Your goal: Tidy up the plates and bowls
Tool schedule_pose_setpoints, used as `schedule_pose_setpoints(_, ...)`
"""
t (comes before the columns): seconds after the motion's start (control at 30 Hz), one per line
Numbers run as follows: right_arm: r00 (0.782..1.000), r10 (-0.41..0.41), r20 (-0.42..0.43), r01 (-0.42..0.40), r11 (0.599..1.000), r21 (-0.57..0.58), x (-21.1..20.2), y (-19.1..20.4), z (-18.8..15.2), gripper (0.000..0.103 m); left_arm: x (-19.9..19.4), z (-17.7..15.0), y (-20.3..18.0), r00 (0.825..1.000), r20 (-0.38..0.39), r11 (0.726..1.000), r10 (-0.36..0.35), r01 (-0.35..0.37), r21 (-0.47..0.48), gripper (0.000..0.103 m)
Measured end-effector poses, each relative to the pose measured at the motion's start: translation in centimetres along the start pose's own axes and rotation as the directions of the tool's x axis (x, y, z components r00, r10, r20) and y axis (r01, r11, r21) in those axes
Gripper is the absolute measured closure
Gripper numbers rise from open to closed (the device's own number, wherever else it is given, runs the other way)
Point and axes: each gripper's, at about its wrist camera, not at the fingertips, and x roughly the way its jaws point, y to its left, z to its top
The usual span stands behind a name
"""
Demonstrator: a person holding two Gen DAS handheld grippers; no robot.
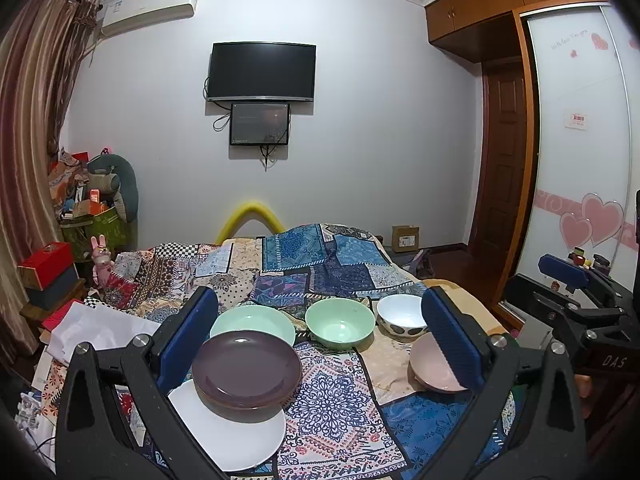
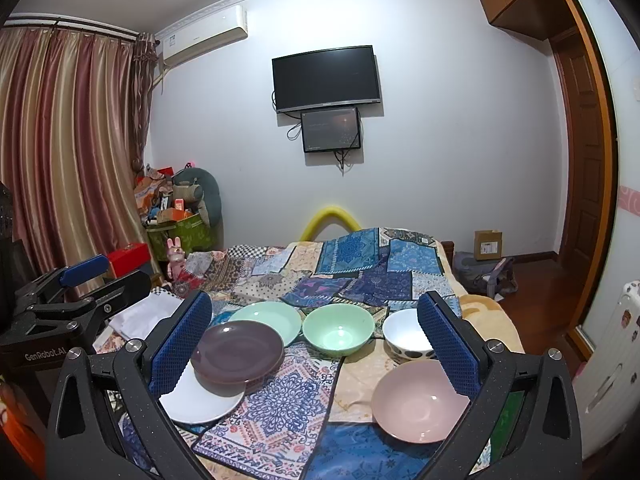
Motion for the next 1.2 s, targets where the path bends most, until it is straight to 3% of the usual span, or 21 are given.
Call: schedule_pose_setpoints(1.2, 1.0, 0.008, 0.003, -0.008, 1.0, 0.004, -0.06, -0.12, -0.04, 0.001, 0.08, 0.1, 0.21, 1.0, 0.0, 1.0, 0.001, -0.001, -0.004, 0.0)
